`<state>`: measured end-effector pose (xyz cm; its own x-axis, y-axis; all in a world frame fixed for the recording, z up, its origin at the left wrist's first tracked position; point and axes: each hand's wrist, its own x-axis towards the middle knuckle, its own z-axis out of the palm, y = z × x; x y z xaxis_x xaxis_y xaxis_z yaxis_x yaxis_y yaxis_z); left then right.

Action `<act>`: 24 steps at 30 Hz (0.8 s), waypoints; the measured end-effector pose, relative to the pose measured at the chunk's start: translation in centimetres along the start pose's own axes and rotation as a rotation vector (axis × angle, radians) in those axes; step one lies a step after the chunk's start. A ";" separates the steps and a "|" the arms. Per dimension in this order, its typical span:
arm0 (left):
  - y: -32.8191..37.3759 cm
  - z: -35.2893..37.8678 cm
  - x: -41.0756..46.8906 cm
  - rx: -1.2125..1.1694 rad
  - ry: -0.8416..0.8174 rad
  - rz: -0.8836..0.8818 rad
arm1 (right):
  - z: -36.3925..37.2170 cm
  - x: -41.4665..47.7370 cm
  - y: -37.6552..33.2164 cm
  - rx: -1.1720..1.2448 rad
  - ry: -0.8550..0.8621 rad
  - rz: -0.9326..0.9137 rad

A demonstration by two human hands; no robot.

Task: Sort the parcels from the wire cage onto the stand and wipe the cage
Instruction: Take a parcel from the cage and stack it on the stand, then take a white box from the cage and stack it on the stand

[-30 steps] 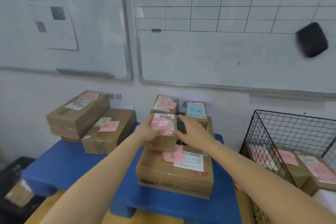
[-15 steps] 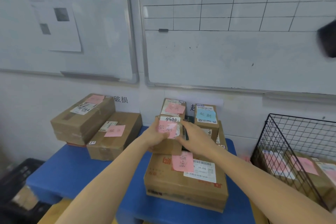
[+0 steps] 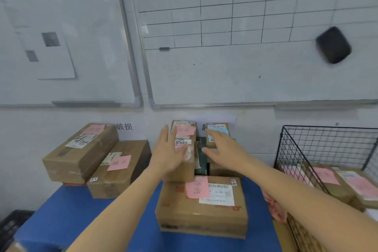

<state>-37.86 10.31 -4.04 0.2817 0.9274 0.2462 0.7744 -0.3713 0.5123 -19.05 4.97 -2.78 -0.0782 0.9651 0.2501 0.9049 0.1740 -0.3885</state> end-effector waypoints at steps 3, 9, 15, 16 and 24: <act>3.4 1.4 0.2 0.110 -0.018 0.122 | -2.5 -1.7 1.9 -0.042 0.047 0.038; 11.7 4.8 1.0 0.104 -0.145 0.276 | -8.1 -7.0 7.7 -0.129 0.114 0.118; 21.5 10.2 0.8 0.042 -0.203 0.382 | -13.3 -13.5 16.6 -0.169 0.186 0.263; 23.2 11.3 0.6 0.023 -0.209 0.386 | -14.2 -14.6 18.3 -0.177 0.190 0.285; 35.9 22.0 -1.3 -0.023 -0.384 0.405 | -18.1 -22.8 33.2 -0.191 0.107 0.448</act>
<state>2.06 -3.21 -4.11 0.7436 0.6591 0.1122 0.5501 -0.6985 0.4577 20.34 -14.80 -5.34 0.3699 0.9095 0.1899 0.9012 -0.3015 -0.3115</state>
